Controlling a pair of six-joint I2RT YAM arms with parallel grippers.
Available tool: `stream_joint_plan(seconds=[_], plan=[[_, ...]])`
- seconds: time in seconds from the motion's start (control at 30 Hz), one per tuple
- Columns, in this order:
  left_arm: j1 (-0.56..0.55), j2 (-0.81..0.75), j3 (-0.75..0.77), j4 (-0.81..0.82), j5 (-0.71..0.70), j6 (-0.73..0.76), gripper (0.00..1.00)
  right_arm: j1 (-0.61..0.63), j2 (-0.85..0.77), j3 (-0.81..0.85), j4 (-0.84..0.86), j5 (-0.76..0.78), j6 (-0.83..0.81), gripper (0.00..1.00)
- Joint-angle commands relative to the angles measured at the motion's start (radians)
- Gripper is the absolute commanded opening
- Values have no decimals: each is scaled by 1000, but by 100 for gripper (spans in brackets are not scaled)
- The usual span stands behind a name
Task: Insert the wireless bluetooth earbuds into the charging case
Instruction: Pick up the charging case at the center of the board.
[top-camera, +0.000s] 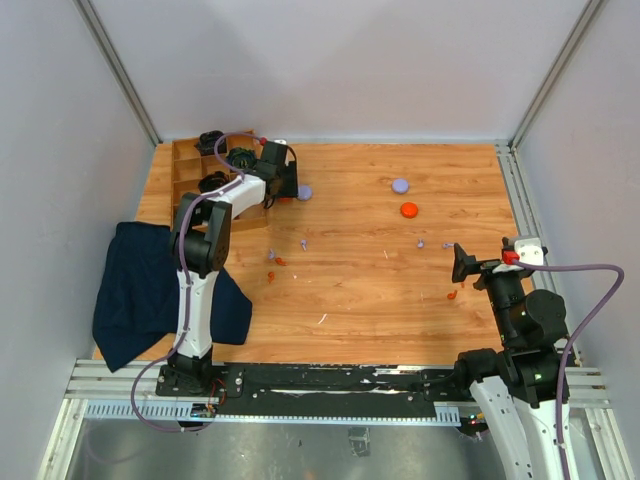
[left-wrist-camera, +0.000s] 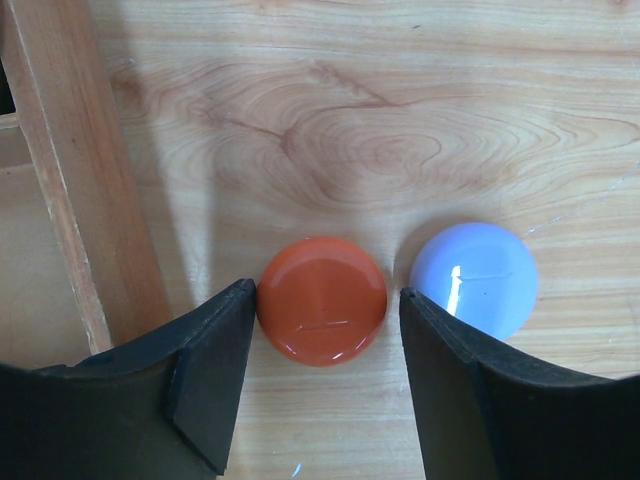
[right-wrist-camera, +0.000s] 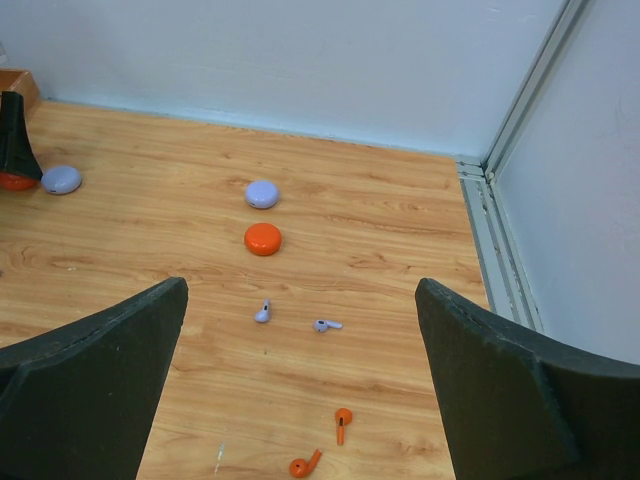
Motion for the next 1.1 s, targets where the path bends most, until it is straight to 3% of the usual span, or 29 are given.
stream_joint_plan(seconds=[0.0, 0.43, 0.7, 1.07], plan=[[2, 30, 18, -37, -5, -2, 64, 25, -9, -11, 30, 18, -1, 99], [-1, 12, -11, -27, 20, 10, 54, 26, 12, -9, 34, -40, 4, 99], [-4, -134, -122, 30, 73, -33, 54, 26, 70, 7, 27, -59, 37, 99], [-37, -359, -300, 92, 215, -170, 52, 25, 204, 29, 11, -324, 107, 98]])
